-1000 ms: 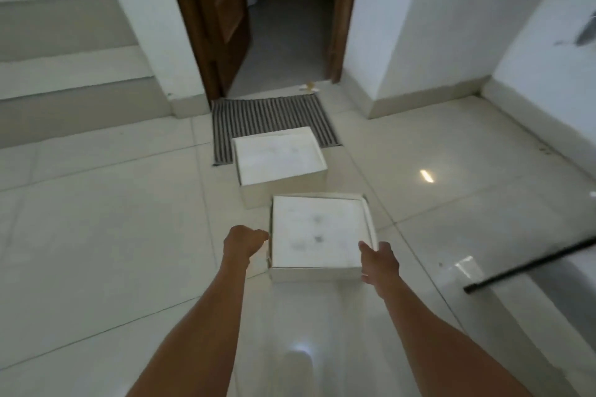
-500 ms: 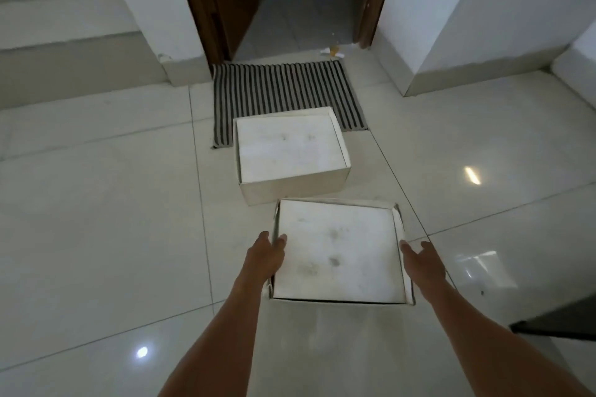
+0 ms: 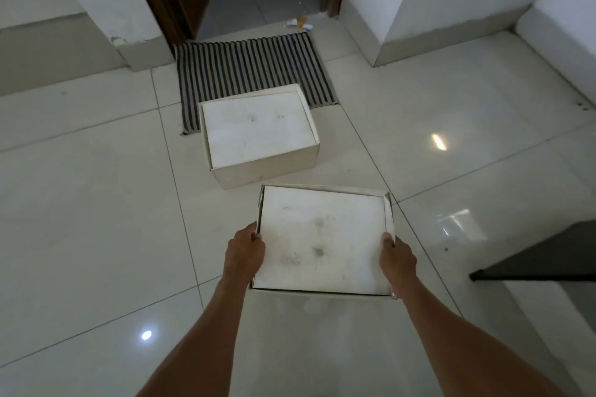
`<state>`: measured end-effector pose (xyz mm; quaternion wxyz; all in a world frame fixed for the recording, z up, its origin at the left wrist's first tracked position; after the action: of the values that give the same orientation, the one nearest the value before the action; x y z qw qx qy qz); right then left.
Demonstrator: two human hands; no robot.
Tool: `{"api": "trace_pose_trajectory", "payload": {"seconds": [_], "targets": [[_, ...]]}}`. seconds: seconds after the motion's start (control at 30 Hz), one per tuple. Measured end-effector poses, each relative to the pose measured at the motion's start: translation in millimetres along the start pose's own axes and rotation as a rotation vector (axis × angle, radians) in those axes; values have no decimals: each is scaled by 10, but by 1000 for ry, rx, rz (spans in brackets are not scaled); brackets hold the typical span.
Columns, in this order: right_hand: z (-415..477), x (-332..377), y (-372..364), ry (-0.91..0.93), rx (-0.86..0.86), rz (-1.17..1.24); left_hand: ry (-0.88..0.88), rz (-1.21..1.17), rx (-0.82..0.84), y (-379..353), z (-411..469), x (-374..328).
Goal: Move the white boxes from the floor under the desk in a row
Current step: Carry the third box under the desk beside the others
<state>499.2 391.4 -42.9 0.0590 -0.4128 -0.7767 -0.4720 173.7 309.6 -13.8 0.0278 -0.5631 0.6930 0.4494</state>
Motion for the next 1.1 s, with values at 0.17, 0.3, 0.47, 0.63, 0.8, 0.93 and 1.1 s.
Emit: {"api": "trace_pose_trajectory", "payload": {"seconds": [0.17,0.3,0.47,0.63,0.8,0.93,1.1], "targets": [[-561,-198,609,-66,-52,52,-78,57,40,126,-601,-313],[-1135,-492,1144,-132,-116,112,-138,100,84,198,-1201,-614],[-1741,-1073,1826,-268,-202,188,-150,97,256,-16,-1931,-1029],[-2114,-1880,2389,-369,-271,231,-187,165,394,-641,-2539,-1293],[-2562,-3012,2974,-492,-359,306,-274,234,488,-1617,-3346,-1379],[-3013,-4160,3420,-598,-471,402,-345,280,606,-2624,-4116,-1405],[-3352,-5118,3643,-651,-538,473,-393,381,643,-3503,-4696,-1379]]}}
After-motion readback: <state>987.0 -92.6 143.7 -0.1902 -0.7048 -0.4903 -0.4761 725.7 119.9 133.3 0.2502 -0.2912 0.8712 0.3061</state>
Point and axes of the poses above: each hand's wrist, its own z-axis towards the middle knuckle, its own y-axis out of the back of the hand, x = y × z, the point moved 8 cm from there along z, towards the middle knuckle, and after that the axes turned 1 degree about z, right-handed, at the moved point
